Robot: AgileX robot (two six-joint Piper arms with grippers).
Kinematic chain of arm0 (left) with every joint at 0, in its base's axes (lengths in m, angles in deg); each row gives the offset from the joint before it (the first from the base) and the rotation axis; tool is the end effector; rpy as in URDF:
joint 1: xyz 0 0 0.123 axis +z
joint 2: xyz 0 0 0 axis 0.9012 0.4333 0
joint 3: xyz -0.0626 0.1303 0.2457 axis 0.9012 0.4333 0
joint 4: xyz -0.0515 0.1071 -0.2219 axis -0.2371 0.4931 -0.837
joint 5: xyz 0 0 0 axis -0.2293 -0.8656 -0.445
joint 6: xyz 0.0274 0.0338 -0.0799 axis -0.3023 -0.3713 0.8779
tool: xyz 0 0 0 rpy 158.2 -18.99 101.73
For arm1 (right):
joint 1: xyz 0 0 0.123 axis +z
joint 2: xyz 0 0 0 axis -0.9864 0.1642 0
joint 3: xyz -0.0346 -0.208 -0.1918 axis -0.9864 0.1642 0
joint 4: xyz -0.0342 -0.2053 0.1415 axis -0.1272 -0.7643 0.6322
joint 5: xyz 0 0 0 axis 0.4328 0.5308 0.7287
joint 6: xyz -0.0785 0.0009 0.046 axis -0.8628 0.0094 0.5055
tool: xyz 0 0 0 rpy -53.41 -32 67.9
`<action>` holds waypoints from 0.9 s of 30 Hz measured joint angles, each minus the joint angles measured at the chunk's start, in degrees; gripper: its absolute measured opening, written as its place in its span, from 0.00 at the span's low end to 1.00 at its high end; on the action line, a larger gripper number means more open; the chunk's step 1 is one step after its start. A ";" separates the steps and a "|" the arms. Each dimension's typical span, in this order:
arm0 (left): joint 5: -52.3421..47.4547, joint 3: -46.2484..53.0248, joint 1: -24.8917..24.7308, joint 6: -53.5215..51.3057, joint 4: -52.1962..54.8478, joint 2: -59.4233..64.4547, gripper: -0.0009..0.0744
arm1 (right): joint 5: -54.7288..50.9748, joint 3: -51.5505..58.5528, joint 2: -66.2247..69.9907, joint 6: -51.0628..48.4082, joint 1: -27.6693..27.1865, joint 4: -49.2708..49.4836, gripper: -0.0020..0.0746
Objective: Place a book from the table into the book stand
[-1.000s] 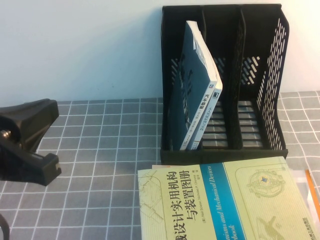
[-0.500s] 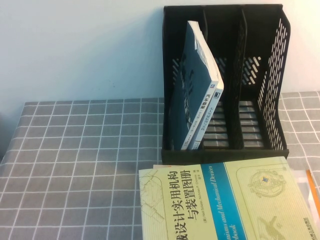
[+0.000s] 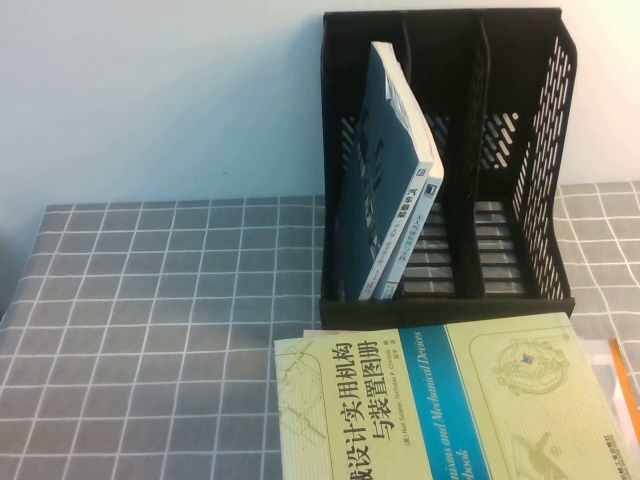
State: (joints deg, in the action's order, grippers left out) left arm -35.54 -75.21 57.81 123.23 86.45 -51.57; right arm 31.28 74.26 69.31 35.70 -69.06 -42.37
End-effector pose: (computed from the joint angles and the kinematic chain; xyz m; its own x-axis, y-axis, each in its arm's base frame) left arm 0.0574 -0.0036 0.2013 -0.0253 -0.4507 -0.8923 0.0798 0.8888 -0.4512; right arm 0.0648 0.0372 0.2139 -0.4528 -0.2788 -0.8469 -0.4990 0.8664 -0.0184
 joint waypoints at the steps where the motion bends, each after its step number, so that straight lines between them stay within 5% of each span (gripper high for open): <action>1: 0.01 0.00 -0.13 -0.71 -0.70 0.00 0.01 | 0.00 0.00 0.00 0.00 0.00 0.00 0.02; 10: -10.96 0.00 -1.15 -41.11 -28.68 -0.74 0.01 | -0.13 0.00 0.00 0.00 0.00 0.36 0.02; 27: -14.70 -0.10 -1.15 -47.89 -32.03 -0.74 0.01 | -0.13 0.00 0.00 0.00 0.00 0.36 0.02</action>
State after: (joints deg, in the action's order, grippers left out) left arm -50.24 -75.32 56.66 75.34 54.42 -52.31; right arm 31.15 74.26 69.31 35.70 -69.06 -42.01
